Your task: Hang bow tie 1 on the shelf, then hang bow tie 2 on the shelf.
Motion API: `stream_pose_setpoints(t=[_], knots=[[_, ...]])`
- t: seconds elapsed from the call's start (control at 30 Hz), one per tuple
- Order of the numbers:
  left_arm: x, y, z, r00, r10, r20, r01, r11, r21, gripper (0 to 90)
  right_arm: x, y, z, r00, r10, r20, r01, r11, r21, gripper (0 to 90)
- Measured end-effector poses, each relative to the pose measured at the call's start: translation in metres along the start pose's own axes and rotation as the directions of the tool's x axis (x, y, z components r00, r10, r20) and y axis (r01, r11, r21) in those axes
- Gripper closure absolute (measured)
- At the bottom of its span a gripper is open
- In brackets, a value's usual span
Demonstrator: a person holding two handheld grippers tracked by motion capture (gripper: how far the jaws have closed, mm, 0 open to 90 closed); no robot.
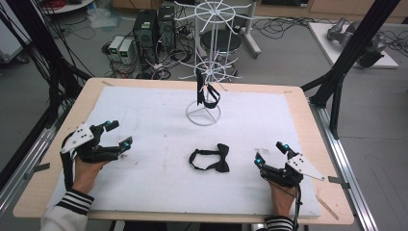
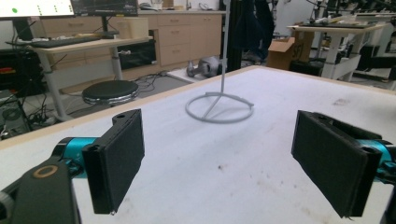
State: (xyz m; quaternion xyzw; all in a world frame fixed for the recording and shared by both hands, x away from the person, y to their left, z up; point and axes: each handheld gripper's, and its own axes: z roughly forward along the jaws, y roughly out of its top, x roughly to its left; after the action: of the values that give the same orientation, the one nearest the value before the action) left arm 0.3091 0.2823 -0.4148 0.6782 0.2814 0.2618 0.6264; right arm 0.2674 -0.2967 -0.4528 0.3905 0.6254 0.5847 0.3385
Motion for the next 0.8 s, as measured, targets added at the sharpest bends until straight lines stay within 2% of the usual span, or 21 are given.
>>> stream_pose_setpoints(t=[0.13,0.27,0.33,0.47,0.8], knots=[[-0.001,-0.011,-0.005,0.9997,-0.014,-0.019,0.013,0.9999,-0.006,17.6,0.000,0.000,0.000,1.0000,-0.002,0.001,0.002,1.000,0.000,10.9],[-0.002,-0.016,-0.008,0.9993,-0.009,-0.036,0.009,0.9999,-0.009,17.6,0.000,0.000,0.000,1.0000,-0.003,0.001,0.003,1.000,0.001,11.0],[-0.002,-0.018,-0.009,0.9992,-0.006,-0.039,0.006,0.9997,-0.022,17.7,0.000,0.000,0.000,1.0000,-0.002,0.000,0.002,1.000,0.000,11.0],[0.000,-0.019,-0.010,0.9988,-0.015,-0.046,0.014,0.9995,-0.028,17.8,0.000,0.000,0.000,1.0000,-0.004,-0.001,0.004,1.000,-0.001,10.9],[-0.002,-0.023,-0.012,0.9986,-0.006,-0.052,0.004,0.9994,-0.035,17.8,0.000,0.000,0.000,1.0000,-0.004,0.002,0.004,1.000,-0.001,10.9]])
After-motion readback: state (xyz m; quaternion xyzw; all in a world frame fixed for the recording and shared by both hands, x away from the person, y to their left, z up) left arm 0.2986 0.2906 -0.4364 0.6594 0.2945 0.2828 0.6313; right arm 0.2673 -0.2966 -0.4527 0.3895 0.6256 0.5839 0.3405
